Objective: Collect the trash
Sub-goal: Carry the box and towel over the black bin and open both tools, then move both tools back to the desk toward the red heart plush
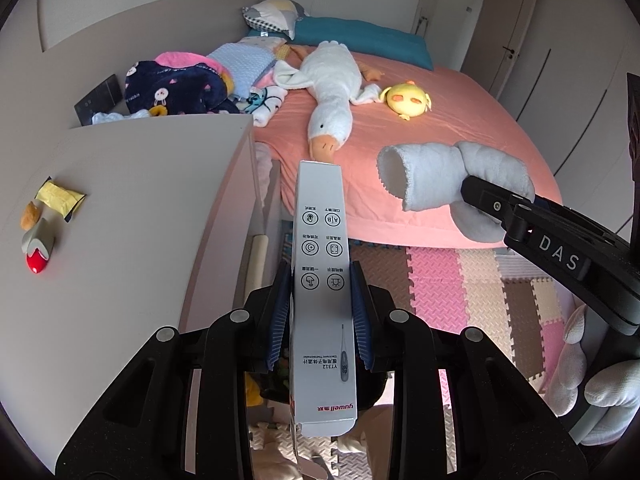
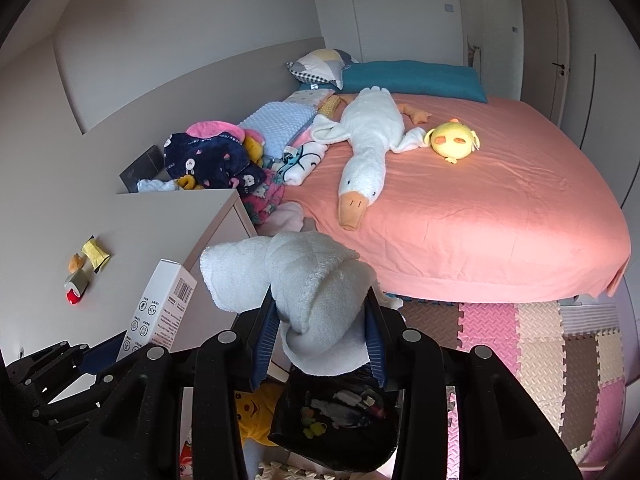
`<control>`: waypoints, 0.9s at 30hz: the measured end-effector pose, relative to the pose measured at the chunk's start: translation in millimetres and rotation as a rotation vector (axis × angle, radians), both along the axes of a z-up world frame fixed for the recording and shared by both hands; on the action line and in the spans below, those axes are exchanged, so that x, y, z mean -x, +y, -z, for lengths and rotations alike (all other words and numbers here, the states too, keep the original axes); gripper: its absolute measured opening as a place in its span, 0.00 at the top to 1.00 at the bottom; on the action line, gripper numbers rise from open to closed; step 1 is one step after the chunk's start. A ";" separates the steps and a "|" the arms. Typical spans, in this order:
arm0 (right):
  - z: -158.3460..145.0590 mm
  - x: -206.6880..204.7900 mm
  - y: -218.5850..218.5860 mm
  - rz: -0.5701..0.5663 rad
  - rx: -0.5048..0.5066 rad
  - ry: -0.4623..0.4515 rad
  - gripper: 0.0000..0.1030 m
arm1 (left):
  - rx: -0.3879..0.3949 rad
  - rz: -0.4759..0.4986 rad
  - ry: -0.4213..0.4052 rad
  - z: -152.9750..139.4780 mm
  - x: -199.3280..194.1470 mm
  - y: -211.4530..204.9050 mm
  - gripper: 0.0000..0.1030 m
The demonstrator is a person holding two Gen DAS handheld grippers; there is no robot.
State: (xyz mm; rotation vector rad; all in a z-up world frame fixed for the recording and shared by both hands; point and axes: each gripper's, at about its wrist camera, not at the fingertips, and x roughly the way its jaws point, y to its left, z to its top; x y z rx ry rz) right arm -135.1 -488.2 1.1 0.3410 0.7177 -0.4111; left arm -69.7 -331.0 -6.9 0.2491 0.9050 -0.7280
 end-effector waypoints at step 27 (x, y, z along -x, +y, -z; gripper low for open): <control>-2.0 -15.6 8.0 0.077 0.026 0.000 0.15 | 0.016 -0.018 -0.107 -4.0 -2.1 29.3 0.06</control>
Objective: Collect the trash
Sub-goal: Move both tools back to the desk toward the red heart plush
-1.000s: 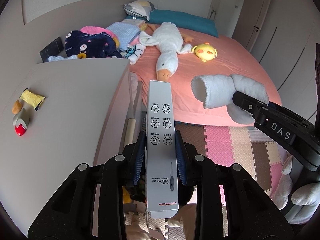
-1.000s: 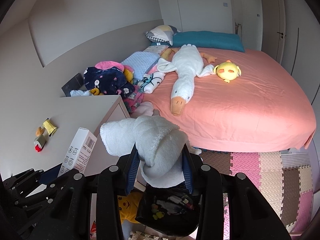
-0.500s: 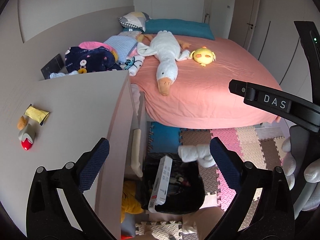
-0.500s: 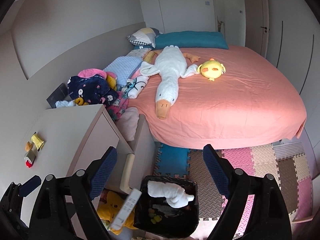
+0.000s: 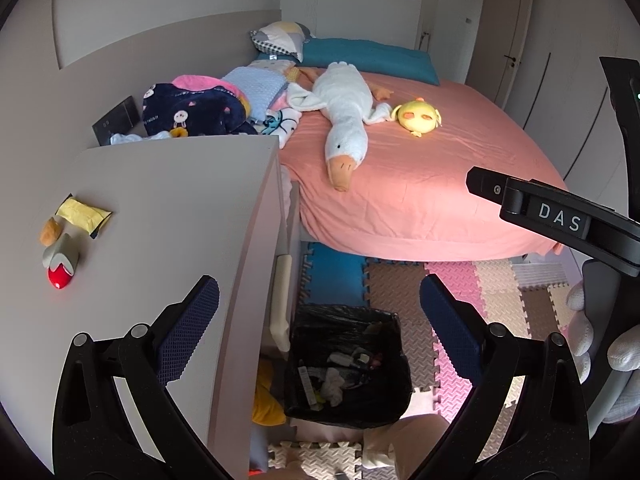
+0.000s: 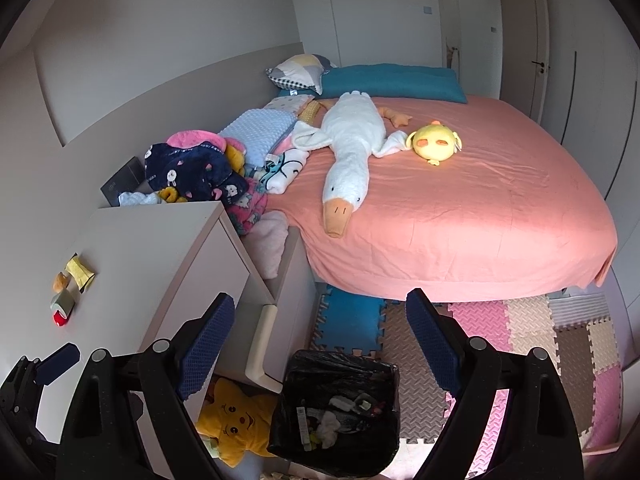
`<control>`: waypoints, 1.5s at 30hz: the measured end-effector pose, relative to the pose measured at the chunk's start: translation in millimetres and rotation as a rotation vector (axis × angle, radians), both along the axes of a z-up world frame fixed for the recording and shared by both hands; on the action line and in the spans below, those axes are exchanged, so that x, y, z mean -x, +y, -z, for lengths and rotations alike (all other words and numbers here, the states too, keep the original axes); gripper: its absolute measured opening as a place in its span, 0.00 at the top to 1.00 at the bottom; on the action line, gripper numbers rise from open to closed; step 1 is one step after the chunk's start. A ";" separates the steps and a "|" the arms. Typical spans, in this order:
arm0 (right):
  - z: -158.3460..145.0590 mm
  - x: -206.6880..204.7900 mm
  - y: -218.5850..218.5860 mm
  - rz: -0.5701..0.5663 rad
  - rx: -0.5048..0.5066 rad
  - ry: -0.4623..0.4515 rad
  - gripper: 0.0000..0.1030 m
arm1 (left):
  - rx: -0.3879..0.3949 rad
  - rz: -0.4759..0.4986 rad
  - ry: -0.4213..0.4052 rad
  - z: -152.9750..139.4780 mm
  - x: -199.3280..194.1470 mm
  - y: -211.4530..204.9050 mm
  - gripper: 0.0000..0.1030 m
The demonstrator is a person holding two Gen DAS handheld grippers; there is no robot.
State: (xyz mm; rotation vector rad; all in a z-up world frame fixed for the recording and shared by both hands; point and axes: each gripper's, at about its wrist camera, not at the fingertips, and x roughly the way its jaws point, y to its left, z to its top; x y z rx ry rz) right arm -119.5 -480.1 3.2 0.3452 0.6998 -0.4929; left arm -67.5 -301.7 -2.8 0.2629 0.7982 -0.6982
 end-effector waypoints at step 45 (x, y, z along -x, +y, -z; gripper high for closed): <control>24.5 -118.2 151.7 -0.299 -0.001 0.024 0.15 | 0.032 -0.368 0.017 19.6 -100.8 184.9 0.06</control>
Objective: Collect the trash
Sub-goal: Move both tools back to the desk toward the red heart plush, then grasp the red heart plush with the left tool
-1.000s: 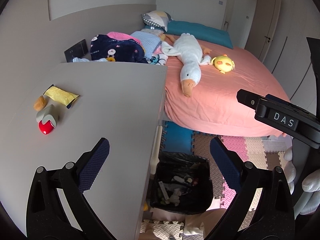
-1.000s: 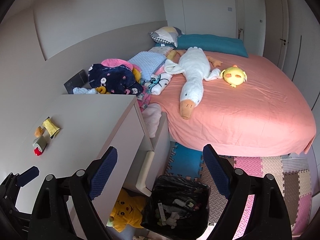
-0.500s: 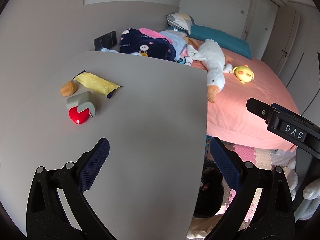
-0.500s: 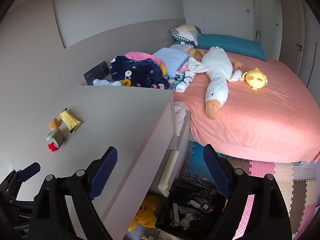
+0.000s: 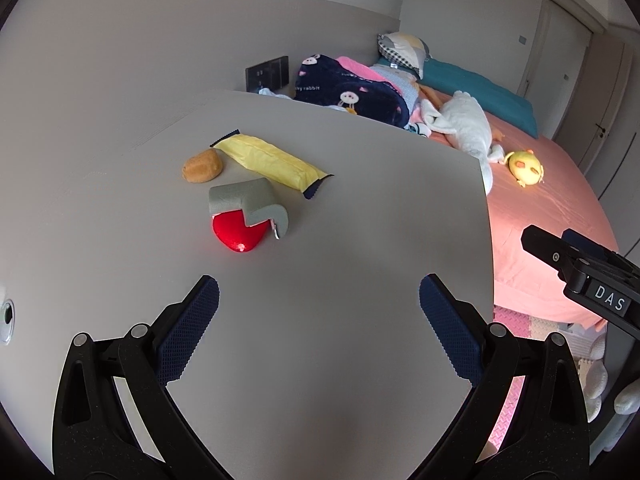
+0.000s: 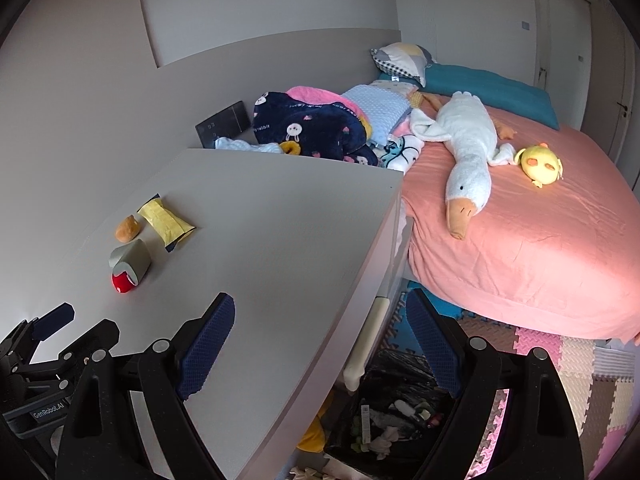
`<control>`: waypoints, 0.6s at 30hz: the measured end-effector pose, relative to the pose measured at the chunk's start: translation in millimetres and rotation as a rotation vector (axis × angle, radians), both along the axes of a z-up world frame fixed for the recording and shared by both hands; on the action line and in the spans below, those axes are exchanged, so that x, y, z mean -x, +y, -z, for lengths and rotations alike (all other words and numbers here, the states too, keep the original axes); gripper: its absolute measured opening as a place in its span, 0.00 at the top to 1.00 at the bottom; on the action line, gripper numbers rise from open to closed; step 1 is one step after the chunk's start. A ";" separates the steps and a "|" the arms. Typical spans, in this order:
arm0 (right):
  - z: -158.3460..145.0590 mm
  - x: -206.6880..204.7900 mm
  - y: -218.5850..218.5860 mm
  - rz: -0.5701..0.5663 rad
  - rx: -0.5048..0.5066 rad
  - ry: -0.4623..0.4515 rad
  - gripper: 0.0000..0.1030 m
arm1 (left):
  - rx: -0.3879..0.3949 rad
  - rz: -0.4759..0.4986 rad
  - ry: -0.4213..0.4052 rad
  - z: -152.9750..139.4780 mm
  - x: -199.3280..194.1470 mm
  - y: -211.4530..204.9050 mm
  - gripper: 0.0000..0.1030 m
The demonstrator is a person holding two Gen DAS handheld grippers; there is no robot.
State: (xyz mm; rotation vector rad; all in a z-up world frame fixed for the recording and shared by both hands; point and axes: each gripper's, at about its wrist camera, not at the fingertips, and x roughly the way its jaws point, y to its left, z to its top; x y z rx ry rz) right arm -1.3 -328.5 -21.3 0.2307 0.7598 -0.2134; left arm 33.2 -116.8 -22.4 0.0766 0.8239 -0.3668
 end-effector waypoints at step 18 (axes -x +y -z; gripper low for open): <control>4.8 -28.3 25.1 -0.066 -0.007 0.006 0.15 | -0.070 -0.064 0.034 25.9 -52.5 41.2 0.22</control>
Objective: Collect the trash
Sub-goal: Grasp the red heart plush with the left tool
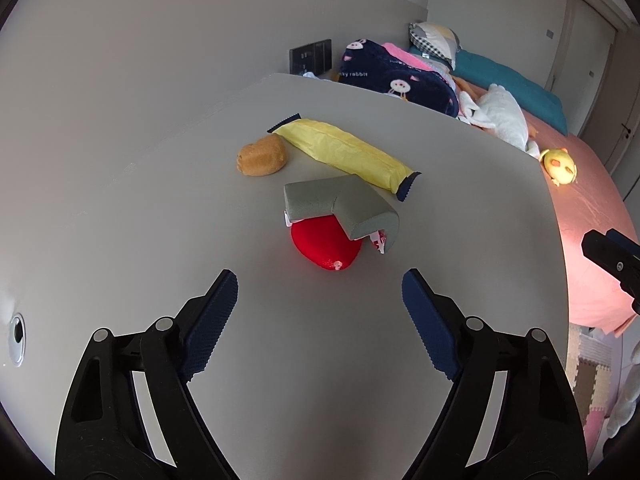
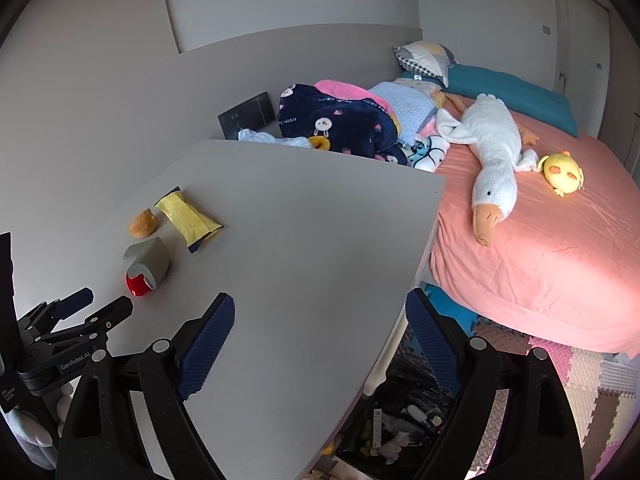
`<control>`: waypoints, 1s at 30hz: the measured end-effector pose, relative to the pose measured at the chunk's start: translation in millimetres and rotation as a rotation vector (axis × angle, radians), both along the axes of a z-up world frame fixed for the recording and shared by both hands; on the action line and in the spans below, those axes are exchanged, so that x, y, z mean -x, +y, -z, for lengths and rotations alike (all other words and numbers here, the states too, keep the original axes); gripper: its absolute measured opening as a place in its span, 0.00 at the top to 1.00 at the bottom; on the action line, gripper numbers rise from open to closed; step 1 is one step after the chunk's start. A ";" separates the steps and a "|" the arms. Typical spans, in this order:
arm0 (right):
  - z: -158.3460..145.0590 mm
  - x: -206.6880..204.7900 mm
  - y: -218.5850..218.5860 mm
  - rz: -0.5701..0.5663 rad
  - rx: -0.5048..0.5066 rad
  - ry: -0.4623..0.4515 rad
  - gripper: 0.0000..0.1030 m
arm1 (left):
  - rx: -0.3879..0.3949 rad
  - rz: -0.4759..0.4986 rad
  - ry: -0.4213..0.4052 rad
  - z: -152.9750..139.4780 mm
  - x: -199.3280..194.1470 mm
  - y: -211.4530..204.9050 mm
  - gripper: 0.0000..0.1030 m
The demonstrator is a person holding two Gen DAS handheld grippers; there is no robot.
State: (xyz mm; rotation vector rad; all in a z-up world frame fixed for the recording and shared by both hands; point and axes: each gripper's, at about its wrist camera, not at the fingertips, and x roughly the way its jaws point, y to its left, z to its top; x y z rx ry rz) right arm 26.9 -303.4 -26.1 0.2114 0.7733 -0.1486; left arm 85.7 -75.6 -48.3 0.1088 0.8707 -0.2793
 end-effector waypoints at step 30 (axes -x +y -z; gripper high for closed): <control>5.6 -29.9 20.7 -0.043 -0.003 0.010 0.15 | 0.054 0.046 0.056 15.5 -46.9 4.9 0.54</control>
